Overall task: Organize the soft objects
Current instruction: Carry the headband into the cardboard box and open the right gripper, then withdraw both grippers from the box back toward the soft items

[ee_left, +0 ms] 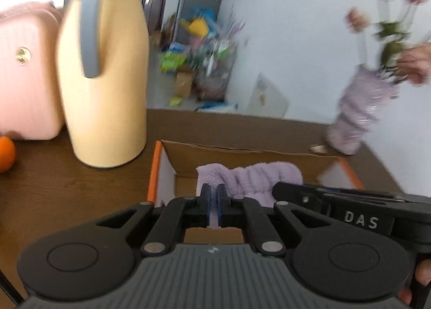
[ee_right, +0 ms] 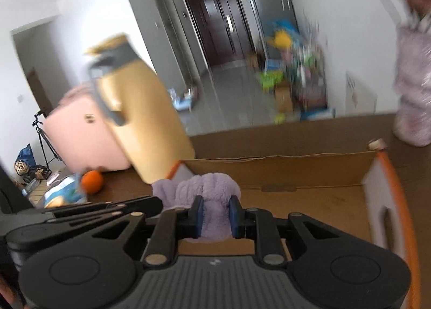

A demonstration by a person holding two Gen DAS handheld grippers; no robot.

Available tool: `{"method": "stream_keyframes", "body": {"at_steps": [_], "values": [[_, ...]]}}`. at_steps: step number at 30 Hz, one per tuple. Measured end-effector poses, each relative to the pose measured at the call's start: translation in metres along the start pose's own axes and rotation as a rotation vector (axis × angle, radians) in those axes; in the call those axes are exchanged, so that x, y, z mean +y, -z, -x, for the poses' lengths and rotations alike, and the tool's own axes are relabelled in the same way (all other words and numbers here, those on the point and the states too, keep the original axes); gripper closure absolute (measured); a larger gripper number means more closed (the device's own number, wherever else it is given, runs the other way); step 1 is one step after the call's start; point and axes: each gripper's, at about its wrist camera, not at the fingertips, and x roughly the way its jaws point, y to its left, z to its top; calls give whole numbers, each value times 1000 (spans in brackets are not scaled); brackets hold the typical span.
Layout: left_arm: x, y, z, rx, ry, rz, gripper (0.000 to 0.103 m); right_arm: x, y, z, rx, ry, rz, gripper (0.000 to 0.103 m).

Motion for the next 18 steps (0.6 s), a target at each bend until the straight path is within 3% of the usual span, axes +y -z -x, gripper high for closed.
{"method": "stream_keyframes", "body": {"at_steps": [4, 8, 13, 18], "values": [[12, -24, -63, 89, -81, -2, 97, -29, -24, -75, 111, -7, -100, 84], [8, -25, -95, 164, -137, -64, 95, -39, -21, -113, 156, 11, -126, 82], [6, -23, -99, 159, -149, -84, 95, -51, -18, -128, 169, 54, -156, 64], [9, -33, -77, 105, -131, -90, 92, -53, -20, -104, 129, 94, -126, 62]]}}
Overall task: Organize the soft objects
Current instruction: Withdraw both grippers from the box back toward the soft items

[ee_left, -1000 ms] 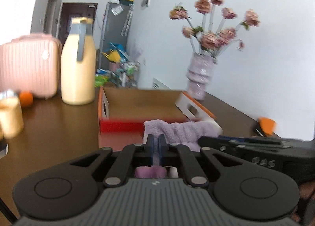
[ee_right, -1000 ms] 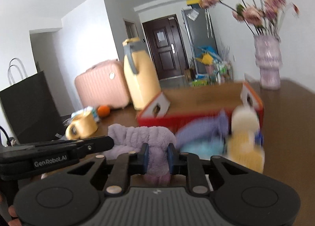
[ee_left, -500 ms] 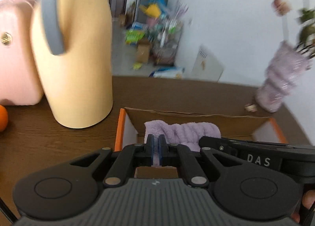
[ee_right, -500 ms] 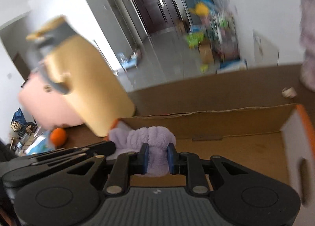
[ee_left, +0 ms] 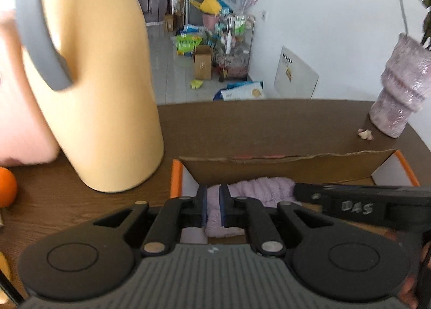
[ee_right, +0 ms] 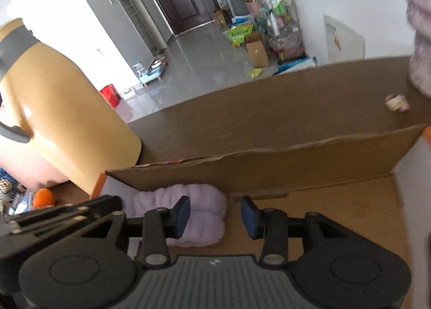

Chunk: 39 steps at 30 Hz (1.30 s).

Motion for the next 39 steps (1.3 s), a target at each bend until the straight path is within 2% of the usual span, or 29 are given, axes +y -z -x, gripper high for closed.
{"method": "stream_keyframes", "body": {"at_steps": [2, 5, 6, 9, 13, 17, 19, 21, 24, 26, 31, 35, 39], "values": [[3, -1, 15, -28, -7, -18, 87, -3, 0, 23, -27, 19, 27, 62], [9, 3, 47, -77, -24, -50, 70, -10, 2, 67, -82, 50, 62, 59], [9, 6, 58, -98, -31, -62, 67, -13, 6, 84, -102, 67, 78, 55], [8, 22, 97, -169, -46, -105, 62, -18, 20, 132, -155, 122, 119, 51], [1, 52, 148, -258, -72, -144, 50, -27, 43, 196, -226, 150, 136, 45], [0, 84, 192, -339, -76, -143, 34, -24, 79, 247, -306, 178, 182, 38], [-2, 99, 212, -379, -76, -142, 27, -21, 102, 269, -356, 170, 211, 31], [-5, 118, 232, -417, -73, -134, 16, -17, 124, 290, -413, 168, 238, 26], [-9, 151, 257, -476, -94, -112, 10, -13, 166, 318, -497, 165, 290, 17], [-14, 174, 270, -513, -109, -122, 3, -13, 195, 329, -534, 152, 315, 16], [-32, 235, 297, -596, -138, -149, 0, -18, 273, 356, -652, 88, 365, 0], [-39, 279, 308, -584, -141, -93, 0, -22, 328, 367, -716, 67, 386, 0], [-47, 313, 311, -572, -198, -61, 0, -30, 359, 363, -696, -5, 365, 0]]}}
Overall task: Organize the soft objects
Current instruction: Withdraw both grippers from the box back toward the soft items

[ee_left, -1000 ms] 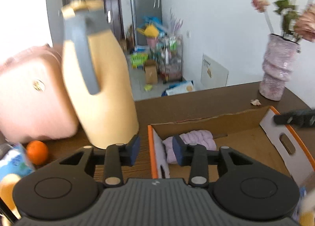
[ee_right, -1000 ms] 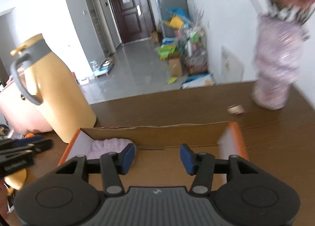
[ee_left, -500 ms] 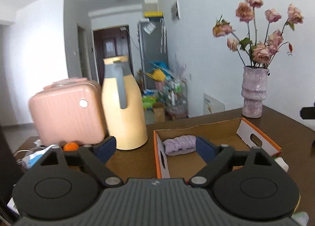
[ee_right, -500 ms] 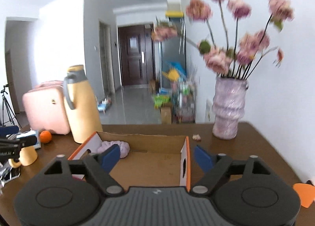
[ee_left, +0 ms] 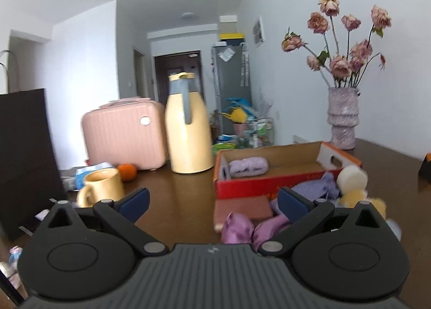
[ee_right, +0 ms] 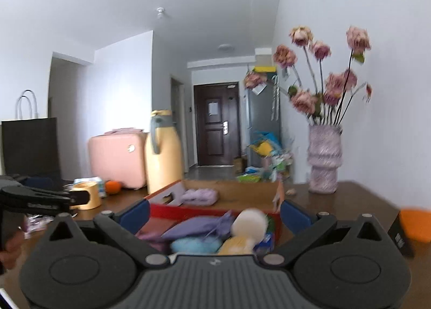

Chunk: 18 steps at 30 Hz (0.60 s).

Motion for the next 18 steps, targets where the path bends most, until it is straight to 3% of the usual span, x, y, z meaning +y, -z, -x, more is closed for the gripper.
{"method": "stream_keyframes", "body": {"at_steps": [4, 9, 13, 18], "values": [[-3, 17, 18, 9, -69, -10, 0, 9, 15, 2, 16, 8, 32, 0], [2, 38, 33, 28, -175, 65, 0, 14, 35, -9, 126, -86, 21, 0], [6, 47, 33, 73, -174, 69, 0, 25, 48, -15, 189, -65, 76, 0], [11, 49, 24, 105, -107, 31, 0, 23, 55, -23, 233, -77, 11, 0]]}}
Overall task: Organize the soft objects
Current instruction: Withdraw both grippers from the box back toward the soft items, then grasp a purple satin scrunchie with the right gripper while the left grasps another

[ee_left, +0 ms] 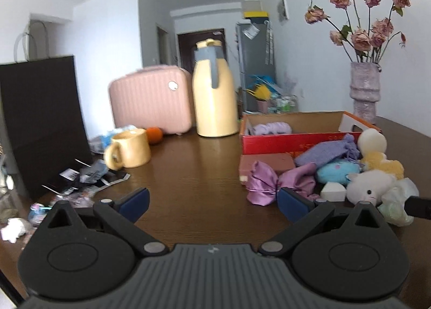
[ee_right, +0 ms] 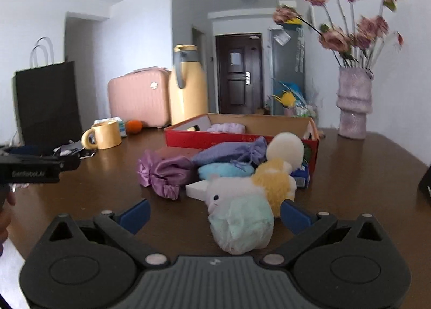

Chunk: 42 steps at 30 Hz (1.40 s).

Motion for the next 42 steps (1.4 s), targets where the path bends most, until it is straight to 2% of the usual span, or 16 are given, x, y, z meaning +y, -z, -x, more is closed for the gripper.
{"method": "stream_keyframes", "body": {"at_steps": [5, 8, 10, 12, 14, 16, 17, 18, 24, 29, 32, 33, 34, 36, 40, 42], "values": [[7, -14, -38, 62, 94, 71, 0, 3, -6, 1, -31, -18, -16, 2], [5, -28, -69, 77, 138, 71, 2, 7, -13, -4, -29, -10, -71, 13], [5, -38, -89, 69, 175, 84, 12, 11, -17, -10, -19, 3, -82, 18], [5, -46, -114, 89, 230, 108, 32, 17, -20, -16, -12, 21, -85, 23], [4, -51, -139, 145, 279, 131, 38, 24, -23, -26, -6, 41, -86, 25], [3, -49, -161, 206, 329, 149, 61, 31, -27, -36, -1, 56, -86, 34], [2, -48, -170, 238, 345, 151, 78, 35, -29, -41, 5, 64, -86, 36], [3, -46, -176, 267, 362, 153, 82, 38, -31, -46, 12, 69, -85, 39], [23, -16, -140, 271, 436, 180, 83, 52, -37, -66, 52, 53, -92, 44], [30, 8, -105, 263, 447, 161, 82, 66, -39, -88, 101, -22, -95, 44], [32, 13, -102, 273, 424, 145, 80, 76, -41, -99, 118, -44, -70, 45], [34, 14, -101, 279, 429, 141, 75, 79, -41, -103, 130, -39, -58, 51], [37, 14, -98, 274, 443, 139, 70, 81, -40, -106, 144, -34, -46, 64], [43, 10, -91, 235, 450, 153, 52, 80, -35, -109, 168, -40, -54, 85], [47, -4, -91, 192, 465, 180, 45, 74, -24, -106, 181, -42, -76, 87], [43, -8, -97, 190, 473, 188, 46, 74, -21, -102, 179, -41, -57, 87]]}}
